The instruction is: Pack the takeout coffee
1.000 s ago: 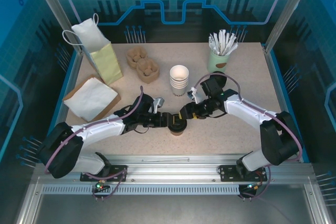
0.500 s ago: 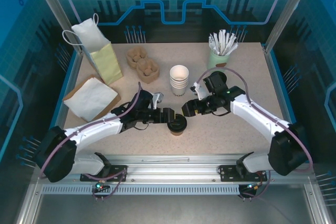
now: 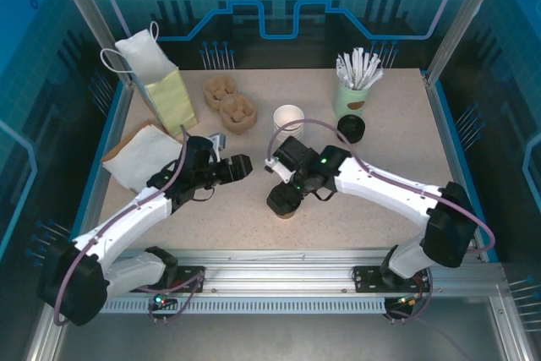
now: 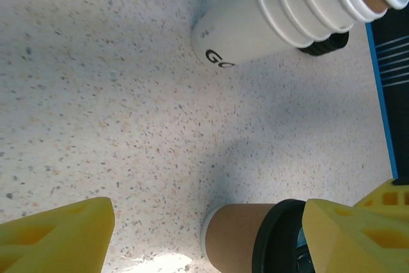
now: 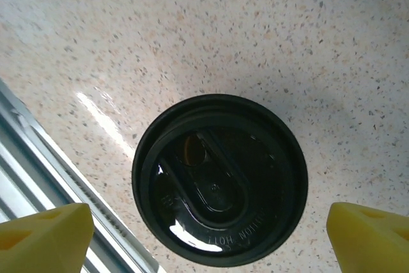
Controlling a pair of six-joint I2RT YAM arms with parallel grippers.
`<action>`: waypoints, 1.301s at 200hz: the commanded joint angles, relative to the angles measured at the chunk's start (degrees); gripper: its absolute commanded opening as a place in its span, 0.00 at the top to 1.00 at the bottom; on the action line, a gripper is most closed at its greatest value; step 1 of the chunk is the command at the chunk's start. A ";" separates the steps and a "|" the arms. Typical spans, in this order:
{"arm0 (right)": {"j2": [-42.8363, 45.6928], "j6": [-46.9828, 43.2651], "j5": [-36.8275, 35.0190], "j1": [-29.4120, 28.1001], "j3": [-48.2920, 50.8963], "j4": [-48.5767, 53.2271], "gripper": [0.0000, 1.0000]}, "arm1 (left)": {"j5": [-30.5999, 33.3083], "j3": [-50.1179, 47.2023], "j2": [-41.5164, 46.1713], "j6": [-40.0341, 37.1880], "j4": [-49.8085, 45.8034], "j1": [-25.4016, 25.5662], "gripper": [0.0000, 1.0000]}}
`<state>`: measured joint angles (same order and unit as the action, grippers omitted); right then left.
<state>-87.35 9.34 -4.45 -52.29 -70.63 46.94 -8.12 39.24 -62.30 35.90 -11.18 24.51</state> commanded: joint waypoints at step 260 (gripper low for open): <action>-8.89 -2.14 -6.89 -3.25 -6.62 7.05 0.23 | -1.57 -3.03 2.21 -0.03 -1.92 -2.54 0.21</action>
<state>-95.81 7.40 -10.26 -54.76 -75.77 51.99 -8.40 36.84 -60.99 35.92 -13.43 22.55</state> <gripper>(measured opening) 0.778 0.790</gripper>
